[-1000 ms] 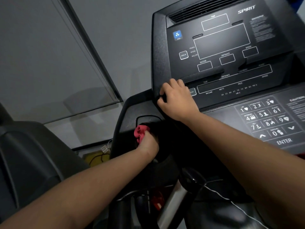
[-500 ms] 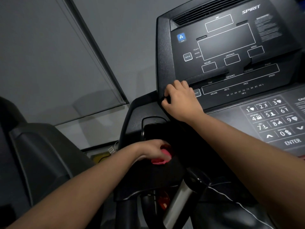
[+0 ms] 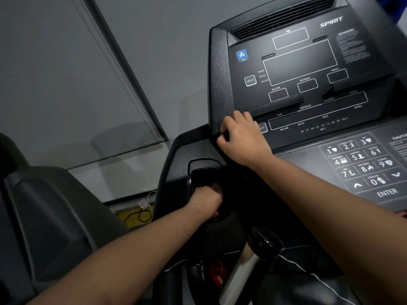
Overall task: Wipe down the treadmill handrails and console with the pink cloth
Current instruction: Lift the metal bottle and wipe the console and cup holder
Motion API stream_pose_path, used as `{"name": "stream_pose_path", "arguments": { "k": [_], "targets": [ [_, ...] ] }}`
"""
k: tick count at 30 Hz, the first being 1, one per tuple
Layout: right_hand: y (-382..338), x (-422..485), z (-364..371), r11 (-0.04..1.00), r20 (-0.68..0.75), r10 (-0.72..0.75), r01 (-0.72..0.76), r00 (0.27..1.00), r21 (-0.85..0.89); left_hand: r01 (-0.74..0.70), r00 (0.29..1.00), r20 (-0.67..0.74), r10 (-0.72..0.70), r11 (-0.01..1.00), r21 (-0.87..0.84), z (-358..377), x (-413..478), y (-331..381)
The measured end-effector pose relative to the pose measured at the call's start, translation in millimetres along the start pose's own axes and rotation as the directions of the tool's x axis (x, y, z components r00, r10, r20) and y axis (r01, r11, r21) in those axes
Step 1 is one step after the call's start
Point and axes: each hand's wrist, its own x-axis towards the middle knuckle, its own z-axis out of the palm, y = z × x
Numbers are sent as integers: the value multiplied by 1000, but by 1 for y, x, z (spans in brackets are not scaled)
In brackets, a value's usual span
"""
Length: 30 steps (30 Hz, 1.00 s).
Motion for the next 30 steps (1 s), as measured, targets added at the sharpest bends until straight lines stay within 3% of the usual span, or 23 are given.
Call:
{"name": "stream_pose_path", "arguments": {
  "k": [5,9,14,17,20,24,30],
  "targets": [
    [0,-1,-1,1000,15,3,-3,1000,-2,32,999,18,-44,910,414,5,7,11],
    [0,-2,-3,1000,13,13,-13,1000,18,122,975,102,-198,857,501,4,7,18],
    [-2,-2,-3,1000,13,25,-25,1000,13,108,944,265,-195,945,310,-12,6,24],
    [-2,-2,-3,1000,3,24,-24,1000,10,137,933,349,-92,985,-105,-26,-2,15],
    [-1,0,-1,1000,4,18,-18,1000,-12,188,931,364,-33,898,-398,-36,-13,6],
    [-1,1,1,999,4,11,-11,1000,-35,132,965,262,13,840,-526,-26,-20,1],
    [0,2,2,999,0,2,-2,1000,-37,87,975,223,4,913,-398,-10,-15,0]
  ]
}}
